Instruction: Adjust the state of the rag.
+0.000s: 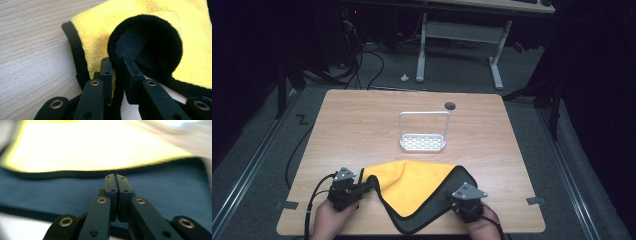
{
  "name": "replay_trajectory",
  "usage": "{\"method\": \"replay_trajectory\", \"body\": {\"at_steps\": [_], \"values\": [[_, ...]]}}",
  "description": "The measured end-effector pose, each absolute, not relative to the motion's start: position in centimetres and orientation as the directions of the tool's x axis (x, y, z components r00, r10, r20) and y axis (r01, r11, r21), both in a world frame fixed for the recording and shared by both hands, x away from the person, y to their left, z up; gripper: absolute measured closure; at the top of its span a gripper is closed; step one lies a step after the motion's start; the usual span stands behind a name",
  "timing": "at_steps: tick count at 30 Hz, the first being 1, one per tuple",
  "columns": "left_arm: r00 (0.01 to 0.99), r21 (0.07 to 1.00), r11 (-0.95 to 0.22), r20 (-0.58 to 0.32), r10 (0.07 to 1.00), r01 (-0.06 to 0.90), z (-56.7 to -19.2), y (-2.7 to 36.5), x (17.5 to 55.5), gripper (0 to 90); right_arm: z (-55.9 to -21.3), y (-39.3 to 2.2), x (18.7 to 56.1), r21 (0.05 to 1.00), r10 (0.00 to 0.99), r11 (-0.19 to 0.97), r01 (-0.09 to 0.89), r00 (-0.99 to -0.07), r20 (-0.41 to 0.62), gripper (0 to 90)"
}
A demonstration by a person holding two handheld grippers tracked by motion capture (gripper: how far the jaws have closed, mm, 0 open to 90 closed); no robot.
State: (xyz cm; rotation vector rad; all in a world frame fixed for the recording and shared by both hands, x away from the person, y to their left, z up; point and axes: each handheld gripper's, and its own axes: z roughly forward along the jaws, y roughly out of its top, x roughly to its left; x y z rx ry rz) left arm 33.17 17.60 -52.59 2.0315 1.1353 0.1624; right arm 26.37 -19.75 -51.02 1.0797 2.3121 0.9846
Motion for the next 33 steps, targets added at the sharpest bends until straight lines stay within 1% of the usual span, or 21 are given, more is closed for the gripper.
{"method": "replay_trajectory", "body": {"at_steps": [3, 4, 5, 7, 11, 13, 17, 20, 24, 28, 31, 33], "values": [[0.598, 0.689, -0.294, -0.251, 0.761, 0.663, -52.5, 17.5, 33.0, 79.0, -51.7, -17.2, 25.7, 0.708, 0.721, 0.524, 0.474, -0.689, -0.072, 90.0], [0.602, 0.689, -0.296, -0.252, 0.758, 0.661, -52.5, 17.5, 33.0, 79.2, -52.0, -16.7, 25.7, 0.692, 0.711, 0.539, 0.480, -0.700, -0.068, 90.0], [0.606, 0.690, -0.299, -0.252, 0.755, 0.660, -52.4, 17.5, 32.9, 79.3, -52.3, -16.5, 25.7, 0.681, 0.703, 0.558, 0.473, -0.706, -0.086, 90.0], [0.617, 0.694, -0.307, -0.250, 0.746, 0.652, -52.2, 17.4, 32.8, 79.6, -52.2, -16.9, 25.8, 0.678, 0.713, 0.548, 0.490, -0.698, -0.072, 90.0], [0.640, 0.710, -0.304, -0.262, 0.723, 0.635, -51.5, 17.1, 32.3, 80.1, -52.2, -19.5, 25.9, 0.677, 0.771, 0.511, 0.529, -0.630, -0.090, 90.0], [0.654, 0.718, -0.311, -0.258, 0.711, 0.622, -51.1, 16.9, 32.0, 80.3, -52.2, -21.6, 26.2, 0.680, 0.812, 0.472, 0.561, -0.576, -0.089, 90.0], [0.673, 0.718, -0.302, -0.304, 0.674, 0.627, -50.8, 16.6, 31.9, 82.5, -52.2, -25.6, 27.0, 0.680, 0.887, 0.396, 0.617, -0.448, -0.110, 90.0], [0.674, 0.708, -0.313, -0.306, 0.672, 0.633, -51.1, 16.3, 31.9, 82.6, -52.2, -27.5, 28.1, 0.687, 0.917, 0.345, 0.639, -0.385, -0.103, 90.0], [0.667, 0.688, -0.313, -0.332, 0.667, 0.655, -51.4, 16.3, 31.9, 82.5, -52.3, -28.0, 29.8, 0.683, 0.923, 0.361, 0.635, -0.347, -0.165, 90.0], [0.666, 0.668, -0.328, -0.339, 0.664, 0.668, -51.9, 16.5, 30.7, 82.5, -52.5, -27.9, 30.8, 0.676, 0.911, 0.404, 0.616, -0.339, -0.236, 90.0], [0.666, 0.661, -0.345, -0.318, 0.675, 0.666, -52.3, 16.1, 29.9, 79.8, -52.5, -28.3, 31.2, 0.686, 0.918, 0.384, 0.618, -0.332, -0.215, 90.0], [0.661, 0.667, -0.334, -0.320, 0.678, 0.666, -52.3, 16.1, 29.8, 74.5, -52.5, -28.6, 31.3, 0.698, 0.928, 0.353, 0.623, -0.326, -0.179, 90.0]]}}
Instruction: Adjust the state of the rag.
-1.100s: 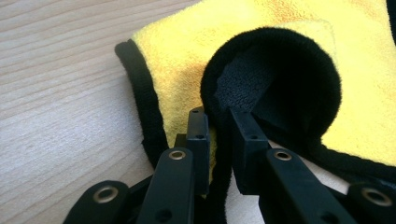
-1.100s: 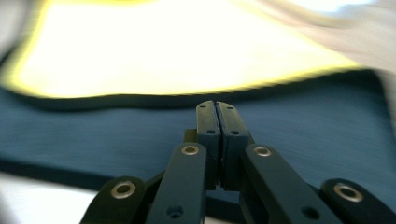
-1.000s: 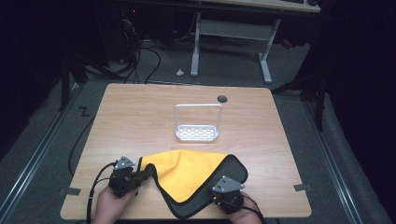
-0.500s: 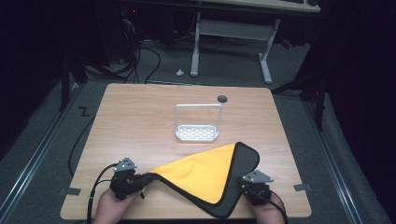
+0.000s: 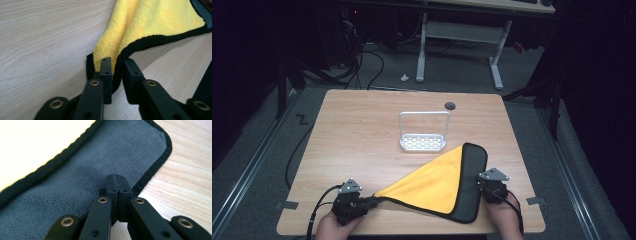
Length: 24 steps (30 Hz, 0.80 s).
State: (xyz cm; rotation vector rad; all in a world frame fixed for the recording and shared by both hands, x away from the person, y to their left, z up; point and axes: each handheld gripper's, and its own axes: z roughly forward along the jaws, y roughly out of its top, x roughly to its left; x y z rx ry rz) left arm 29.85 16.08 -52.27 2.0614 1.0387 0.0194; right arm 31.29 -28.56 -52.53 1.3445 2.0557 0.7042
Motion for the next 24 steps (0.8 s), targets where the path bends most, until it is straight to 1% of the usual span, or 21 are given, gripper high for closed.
{"method": "replay_trajectory", "body": {"at_steps": [2, 5, 8, 10, 16, 21, 24], "values": [[0.660, 0.684, -0.322, -0.309, 0.685, 0.655, -52.0, 16.1, 29.8, 65.3, -52.4, -28.9, 31.0, 0.707, 0.935, 0.325, 0.629, -0.324, -0.142, 90.0], [0.663, 0.719, -0.323, -0.252, 0.705, 0.616, -51.3, 16.0, 29.6, 52.8, -51.9, -29.0, 30.1, 0.732, 0.938, 0.306, 0.608, -0.323, -0.123, 89.2], [0.666, 0.739, -0.312, -0.239, 0.707, 0.597, -50.9, 16.0, 29.6, 46.1, -51.5, -28.8, 29.3, 0.747, 0.934, 0.309, 0.588, -0.336, -0.121, 89.0], [0.669, 0.744, -0.306, -0.247, 0.701, 0.594, -50.7, 16.0, 29.5, 44.0, -51.4, -28.7, 29.0, 0.752, 0.933, 0.307, 0.584, -0.343, -0.114, 88.7], [0.686, 0.759, -0.306, -0.242, 0.686, 0.574, -50.2, 15.9, 29.0, 42.4, -51.2, -28.2, 28.2, 0.756, 0.926, 0.292, 0.586, -0.372, -0.070, 87.6], [0.717, 0.766, -0.341, -0.214, 0.664, 0.545, -49.9, 14.9, 28.4, 40.9, -51.0, -27.8, 27.6, 0.758, 0.918, 0.298, 0.580, -0.391, -0.062, 86.5], [0.738, 0.782, -0.338, -0.219, 0.638, 0.524, -49.4, 14.0, 28.4, 40.9, -51.1, -27.6, 27.6, 0.756, 0.915, 0.302, 0.581, -0.400, -0.057, 86.1]]}}
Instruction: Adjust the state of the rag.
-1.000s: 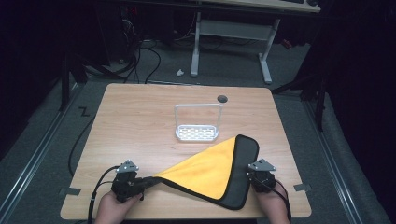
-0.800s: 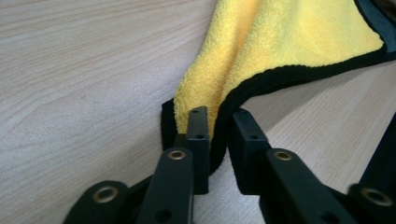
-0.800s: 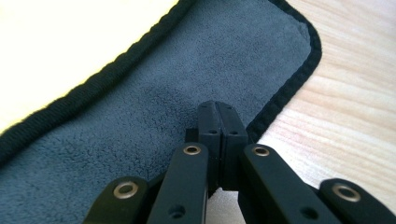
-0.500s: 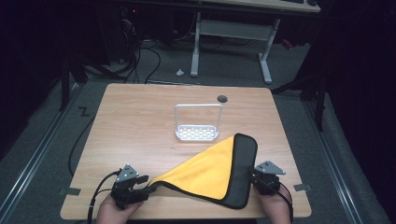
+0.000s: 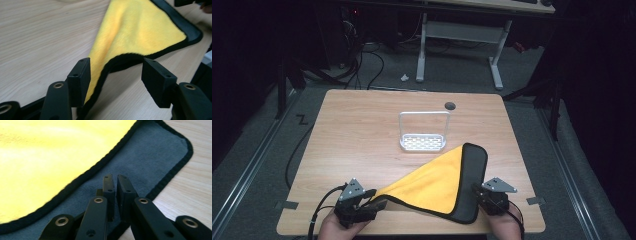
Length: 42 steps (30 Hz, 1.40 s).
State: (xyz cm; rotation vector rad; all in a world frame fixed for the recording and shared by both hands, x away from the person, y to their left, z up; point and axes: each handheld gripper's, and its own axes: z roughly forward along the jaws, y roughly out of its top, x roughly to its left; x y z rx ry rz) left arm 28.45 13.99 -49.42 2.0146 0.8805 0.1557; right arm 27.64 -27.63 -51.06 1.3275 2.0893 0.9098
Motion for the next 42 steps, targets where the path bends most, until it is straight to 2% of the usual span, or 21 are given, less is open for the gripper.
{"method": "replay_trajectory", "body": {"at_steps": [7, 10, 12, 15, 18, 22, 26, 29, 31, 32, 33, 36, 38, 42], "values": [[0.787, 0.763, -0.418, -0.187, 0.588, 0.493, -49.4, 9.0, 30.5, 42.1, -50.8, -26.6, 26.3, 0.756, 0.896, 0.324, 0.568, -0.441, -0.052, 85.2], [0.798, 0.703, -0.525, -0.099, 0.595, 0.479, -50.5, 6.5, 31.2, 47.0, -51.0, -25.9, 25.5, 0.744, 0.883, 0.347, 0.570, -0.466, -0.055, 85.3], [0.802, 0.673, -0.567, -0.065, 0.594, 0.475, -51.1, 5.5, 31.5, 55.3, -51.3, -25.5, 25.3, 0.732, 0.870, 0.375, 0.569, -0.488, -0.067, 85.5], [0.803, 0.665, -0.591, -0.021, 0.595, 0.456, -51.5, 5.2, 31.4, 77.2, -51.7, -25.1, 25.6, 0.710, 0.868, 0.403, 0.578, -0.488, -0.095, 86.1], [0.803, 0.664, -0.604, 0.008, 0.596, 0.441, -51.6, 5.4, 31.3, 89.9, -52.3, -25.0, 26.4, 0.694, 0.868, 0.407, 0.593, -0.488, -0.092, 86.9], [0.807, 0.688, -0.571, -0.037, 0.590, 0.449, -50.9, 6.3, 30.2, 90.0, -52.2, -25.3, 26.2, 0.686, 0.865, 0.418, 0.596, -0.492, -0.100, 89.2], [0.790, 0.740, -0.473, -0.128, 0.599, 0.478, -49.3, 8.7, 29.5, 90.0, -52.0, -26.3, 25.2, 0.669, 0.868, 0.427, 0.608, -0.484, -0.114, 90.0], [0.768, 0.753, -0.441, -0.132, 0.626, 0.489, -48.7, 9.8, 29.8, 90.0, -52.0, -27.3, 24.7, 0.673, 0.880, 0.408, 0.617, -0.462, -0.110, 90.0], [0.774, 0.746, -0.417, -0.204, 0.599, 0.519, -48.8, 9.3, 30.0, 90.0, -52.1, -27.6, 24.7, 0.680, 0.887, 0.385, 0.624, -0.454, -0.086, 90.0], [0.784, 0.745, -0.419, -0.221, 0.580, 0.520, -48.9, 8.7, 30.0, 87.5, -52.1, -27.6, 24.8, 0.681, 0.890, 0.379, 0.627, -0.449, -0.083, 90.0], [0.795, 0.744, -0.424, -0.231, 0.561, 0.516, -49.0, 7.9, 29.9, 76.8, -52.1, -27.4, 24.9, 0.680, 0.890, 0.382, 0.626, -0.447, -0.088, 90.0], [0.818, 0.751, -0.436, -0.235, 0.526, 0.496, -49.3, 5.5, 29.8, 58.3, -52.1, -27.0, 25.0, 0.680, 0.886, 0.398, 0.616, -0.451, -0.109, 90.0], [0.837, 0.751, -0.449, -0.250, 0.487, 0.485, -49.5, 3.7, 29.7, 52.1, -52.1, -27.0, 25.0, 0.680, 0.885, 0.397, 0.616, -0.452, -0.108, 90.0], [0.876, 0.721, -0.539, -0.201, 0.439, 0.436, -50.5, 0.1, 29.4, 48.2, -52.2, -27.2, 25.0, 0.684, 0.887, 0.389, 0.618, -0.453, -0.095, 90.0]]}}
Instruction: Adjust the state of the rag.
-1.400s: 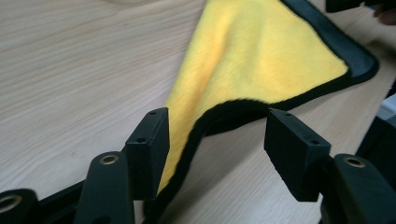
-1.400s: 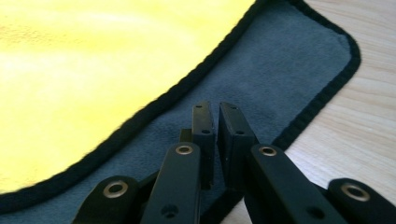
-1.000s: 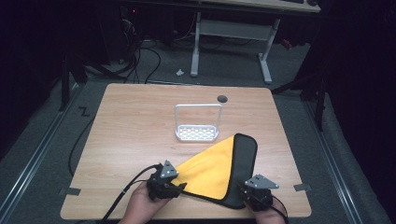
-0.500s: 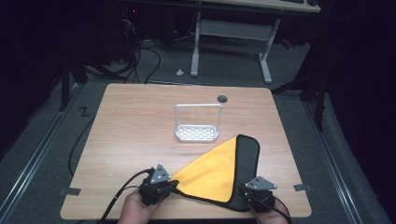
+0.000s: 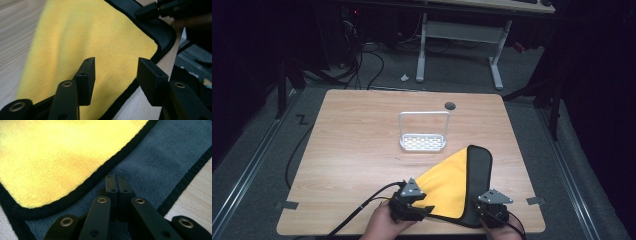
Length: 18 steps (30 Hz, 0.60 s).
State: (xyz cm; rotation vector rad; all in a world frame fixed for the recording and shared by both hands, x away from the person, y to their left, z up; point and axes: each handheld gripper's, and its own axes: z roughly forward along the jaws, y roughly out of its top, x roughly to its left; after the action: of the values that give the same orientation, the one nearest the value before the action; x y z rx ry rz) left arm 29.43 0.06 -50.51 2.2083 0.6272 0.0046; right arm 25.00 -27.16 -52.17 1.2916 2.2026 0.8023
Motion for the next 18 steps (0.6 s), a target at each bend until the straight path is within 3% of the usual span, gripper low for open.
{"method": "replay_trajectory", "body": {"at_steps": [5, 10, 12, 15, 18], "values": [[0.899, 0.709, -0.574, -0.207, 0.387, 0.410, -51.5, -2.6, 28.8, 44.6, -52.2, -27.2, 25.0, 0.686, 0.884, 0.394, 0.612, -0.457, -0.099, 90.0], [0.920, 0.707, -0.620, -0.116, 0.374, 0.341, -52.1, -3.9, 28.0, 43.5, -52.2, -27.3, 25.0, 0.688, 0.883, 0.390, 0.613, -0.460, -0.091, 90.0], [0.918, 0.708, -0.623, -0.093, 0.385, 0.333, -52.1, -3.8, 27.9, 48.9, -52.2, -27.2, 25.0, 0.685, 0.882, 0.393, 0.613, -0.461, -0.094, 90.0], [0.915, 0.707, -0.629, -0.063, 0.398, 0.322, -52.1, -3.6, 27.9, 65.3, -52.2, -27.2, 25.0, 0.686, 0.882, 0.392, 0.613, -0.461, -0.093, 90.0], [0.910, 0.707, -0.620, -0.080, 0.406, 0.339, -52.0, -3.3, 28.2, 76.2, -52.2, -27.2, 25.0, 0.687, 0.883, 0.390, 0.613, -0.459, -0.092, 90.0]]}}
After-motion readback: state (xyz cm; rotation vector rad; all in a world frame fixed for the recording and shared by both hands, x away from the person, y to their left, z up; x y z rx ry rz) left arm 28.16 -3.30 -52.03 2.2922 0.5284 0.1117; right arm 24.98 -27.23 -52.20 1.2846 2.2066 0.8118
